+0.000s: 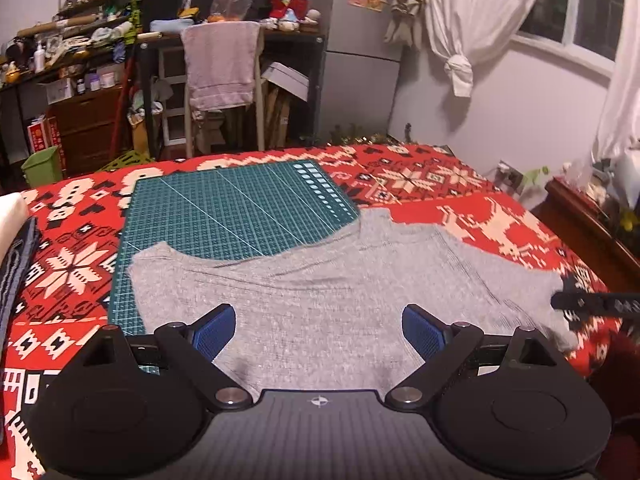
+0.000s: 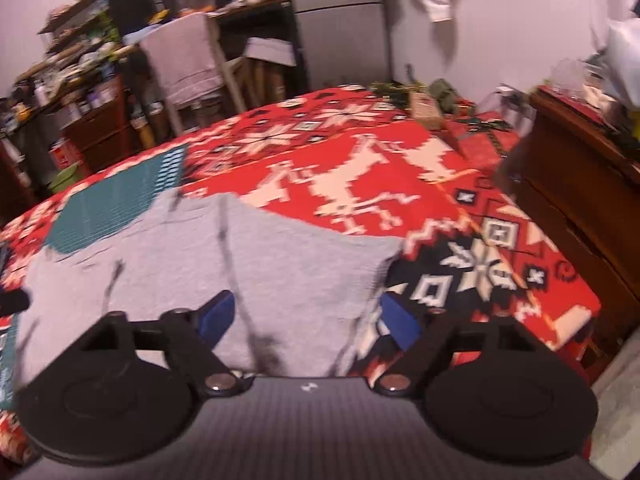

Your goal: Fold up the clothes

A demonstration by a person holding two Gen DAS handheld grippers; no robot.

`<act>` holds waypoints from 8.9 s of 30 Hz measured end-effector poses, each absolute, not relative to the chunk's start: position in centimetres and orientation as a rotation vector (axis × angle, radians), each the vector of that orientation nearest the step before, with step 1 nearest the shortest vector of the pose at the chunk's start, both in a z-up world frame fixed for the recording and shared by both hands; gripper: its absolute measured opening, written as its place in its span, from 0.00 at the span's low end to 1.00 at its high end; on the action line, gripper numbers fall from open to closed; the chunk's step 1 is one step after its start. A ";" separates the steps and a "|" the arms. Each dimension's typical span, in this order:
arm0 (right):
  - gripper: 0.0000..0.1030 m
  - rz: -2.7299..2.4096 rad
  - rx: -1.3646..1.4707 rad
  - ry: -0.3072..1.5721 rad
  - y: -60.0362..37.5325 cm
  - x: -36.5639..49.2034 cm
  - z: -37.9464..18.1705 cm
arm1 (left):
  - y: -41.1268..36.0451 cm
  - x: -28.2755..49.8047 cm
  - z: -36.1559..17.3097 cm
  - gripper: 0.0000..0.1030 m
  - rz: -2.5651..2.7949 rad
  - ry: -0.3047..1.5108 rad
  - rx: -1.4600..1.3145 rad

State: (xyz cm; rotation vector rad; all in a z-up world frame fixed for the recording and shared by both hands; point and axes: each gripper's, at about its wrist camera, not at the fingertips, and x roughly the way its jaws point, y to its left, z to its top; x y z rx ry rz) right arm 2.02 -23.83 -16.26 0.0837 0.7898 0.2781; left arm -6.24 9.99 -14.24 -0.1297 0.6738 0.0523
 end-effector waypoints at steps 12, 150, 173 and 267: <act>0.41 0.150 0.138 0.778 -26.0 5.8 -18.3 | 9.9 -6.5 -14.6 0.88 0.039 0.686 -0.142; 0.01 1.043 -0.255 0.830 -1.4 -5.0 -16.3 | 21.3 -4.0 -17.1 0.03 0.013 0.671 -0.398; 0.23 0.776 0.020 0.939 -11.7 0.4 -15.8 | 21.5 -6.3 -16.4 0.38 0.038 0.722 -0.492; 0.08 0.917 -0.152 0.869 -6.3 -1.7 -17.0 | 14.6 -9.6 -17.5 0.11 -0.137 0.943 -0.340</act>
